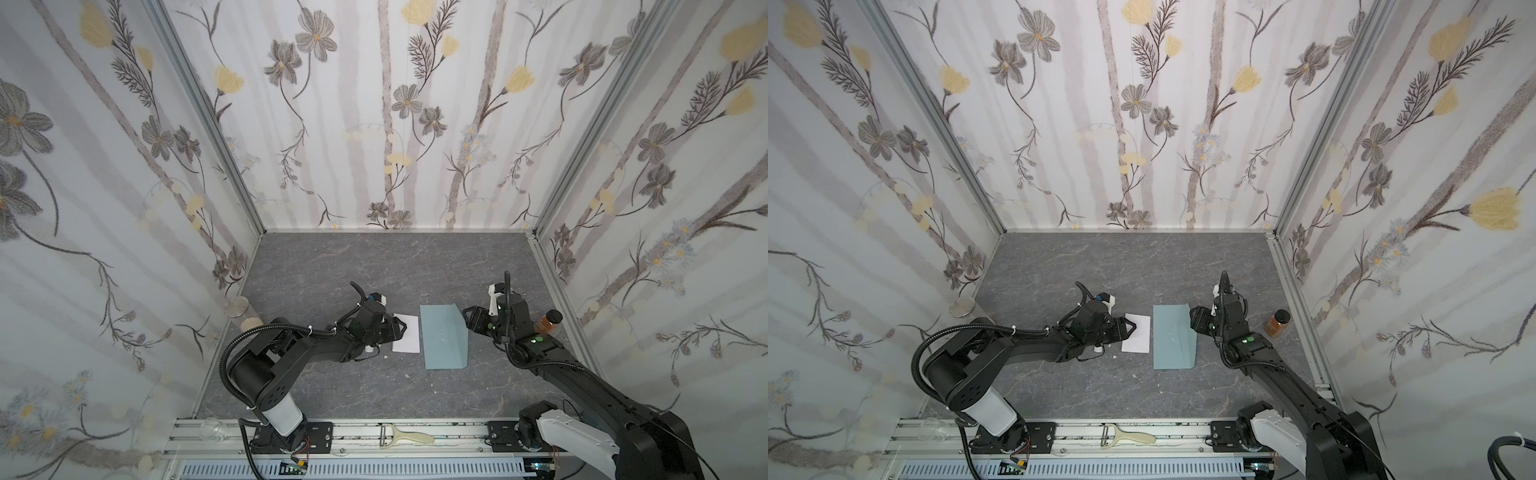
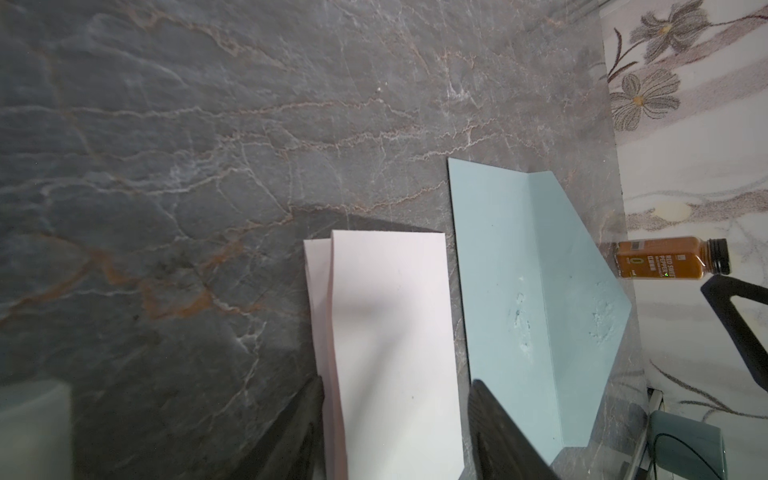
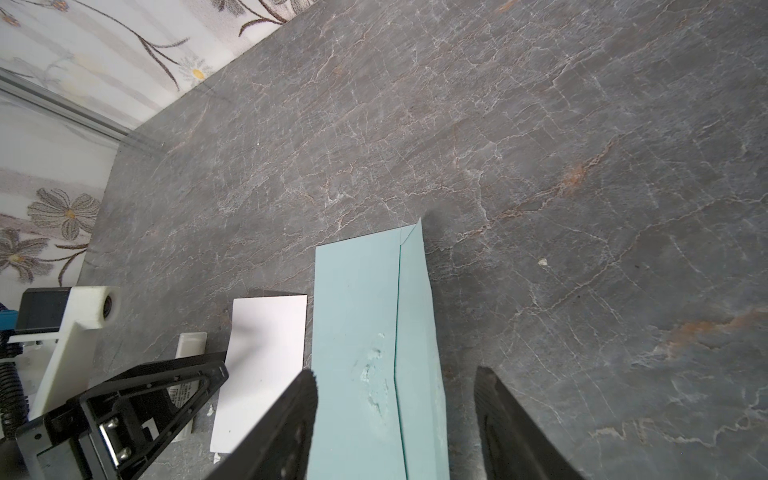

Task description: Place the letter into the envelope and seal it

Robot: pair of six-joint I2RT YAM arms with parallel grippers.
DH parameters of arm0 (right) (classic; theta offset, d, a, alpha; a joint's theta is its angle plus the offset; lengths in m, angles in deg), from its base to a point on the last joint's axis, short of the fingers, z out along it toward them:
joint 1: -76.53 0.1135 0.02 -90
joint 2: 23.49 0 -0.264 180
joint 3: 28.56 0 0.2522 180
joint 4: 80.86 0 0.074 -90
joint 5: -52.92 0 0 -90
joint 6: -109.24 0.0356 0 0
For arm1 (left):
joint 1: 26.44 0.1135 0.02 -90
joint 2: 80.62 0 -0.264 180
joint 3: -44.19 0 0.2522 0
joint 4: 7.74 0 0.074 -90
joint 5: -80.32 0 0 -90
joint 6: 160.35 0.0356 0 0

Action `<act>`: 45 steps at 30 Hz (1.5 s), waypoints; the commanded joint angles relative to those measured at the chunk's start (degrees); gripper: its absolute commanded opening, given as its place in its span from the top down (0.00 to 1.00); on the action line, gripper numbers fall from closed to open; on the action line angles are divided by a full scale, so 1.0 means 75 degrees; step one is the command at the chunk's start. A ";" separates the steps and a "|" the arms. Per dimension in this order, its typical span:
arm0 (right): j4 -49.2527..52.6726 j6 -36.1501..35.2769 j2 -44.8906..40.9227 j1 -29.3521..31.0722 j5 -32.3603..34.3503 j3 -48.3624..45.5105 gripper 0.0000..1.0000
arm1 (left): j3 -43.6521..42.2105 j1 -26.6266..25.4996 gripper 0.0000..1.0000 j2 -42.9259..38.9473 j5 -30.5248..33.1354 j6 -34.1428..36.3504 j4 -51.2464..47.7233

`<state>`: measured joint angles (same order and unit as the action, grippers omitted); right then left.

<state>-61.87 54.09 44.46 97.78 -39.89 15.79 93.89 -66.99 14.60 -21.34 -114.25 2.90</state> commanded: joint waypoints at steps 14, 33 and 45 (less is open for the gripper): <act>-0.0030 -0.0078 -0.0076 0.0005 -0.0098 0.0102 0.39 | -0.0080 0.0057 0.60 0.0001 -0.0003 -0.0076 0.0461; -0.0584 0.0225 0.0394 0.1202 -0.0176 0.0240 0.41 | -0.0150 0.0091 0.63 0.0136 -0.0297 -0.0357 0.0719; -0.0918 0.0314 0.0967 0.1620 -0.0247 0.0362 0.41 | -0.0022 0.0150 0.47 0.0163 -0.0129 -0.0405 0.0777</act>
<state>-65.69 55.84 50.84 109.30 -41.64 17.82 92.76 -66.08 15.45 -22.95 -117.00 6.49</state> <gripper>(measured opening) 0.588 0.533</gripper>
